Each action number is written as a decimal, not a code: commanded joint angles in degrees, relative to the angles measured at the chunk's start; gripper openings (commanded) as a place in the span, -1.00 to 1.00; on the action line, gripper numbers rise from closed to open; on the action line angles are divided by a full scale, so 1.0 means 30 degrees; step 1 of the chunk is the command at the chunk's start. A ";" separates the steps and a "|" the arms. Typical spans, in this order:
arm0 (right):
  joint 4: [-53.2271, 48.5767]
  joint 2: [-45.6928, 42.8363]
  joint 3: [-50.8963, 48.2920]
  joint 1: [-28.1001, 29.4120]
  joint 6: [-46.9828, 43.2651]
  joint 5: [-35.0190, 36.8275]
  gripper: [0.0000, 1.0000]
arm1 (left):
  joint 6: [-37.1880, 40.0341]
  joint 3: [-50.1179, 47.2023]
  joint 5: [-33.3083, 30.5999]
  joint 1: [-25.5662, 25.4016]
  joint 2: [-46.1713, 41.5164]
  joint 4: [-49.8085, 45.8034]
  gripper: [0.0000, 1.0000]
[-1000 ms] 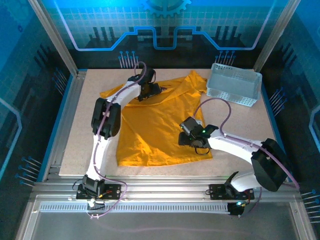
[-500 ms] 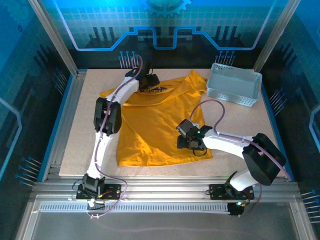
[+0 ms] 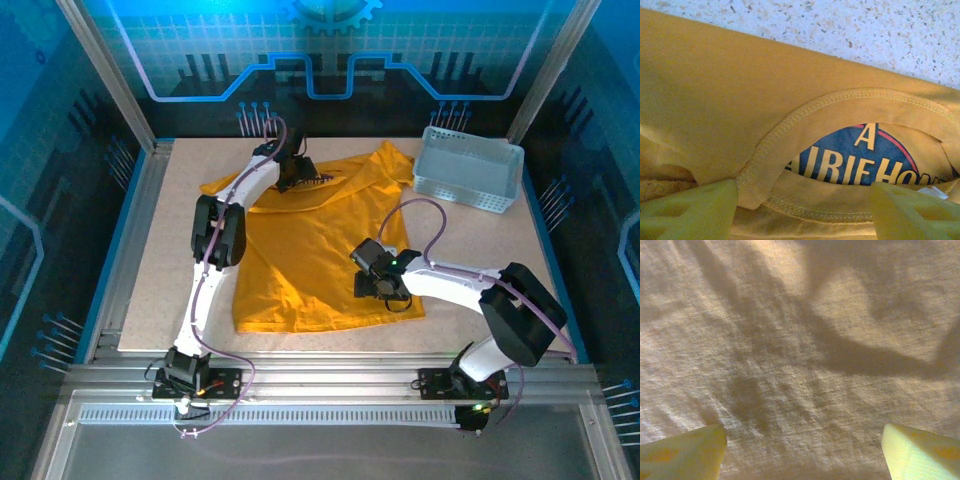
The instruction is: Fold the inside-out t-shirt
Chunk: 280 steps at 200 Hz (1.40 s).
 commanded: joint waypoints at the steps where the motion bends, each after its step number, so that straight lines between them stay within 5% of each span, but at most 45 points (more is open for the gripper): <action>1: -0.0518 0.0103 0.0397 0.0344 0.0349 0.0635 0.64 | -0.0365 0.0232 -0.0644 0.0209 0.0466 -0.0667 0.37; 81: -0.0912 0.0085 0.0364 0.0327 0.0529 0.0956 0.65 | -0.1119 0.1043 -0.0753 0.0588 0.1585 -0.1454 -0.02; 152: -0.1052 -0.0107 -0.0073 0.0302 0.0700 0.1463 0.66 | -0.1270 0.2028 0.0076 0.1196 0.1753 -0.0522 -0.85; 280: -0.2115 0.0868 -0.1160 0.0020 0.2209 0.0682 0.65 | -0.1045 0.5878 0.2412 0.2893 0.2926 0.1306 -0.98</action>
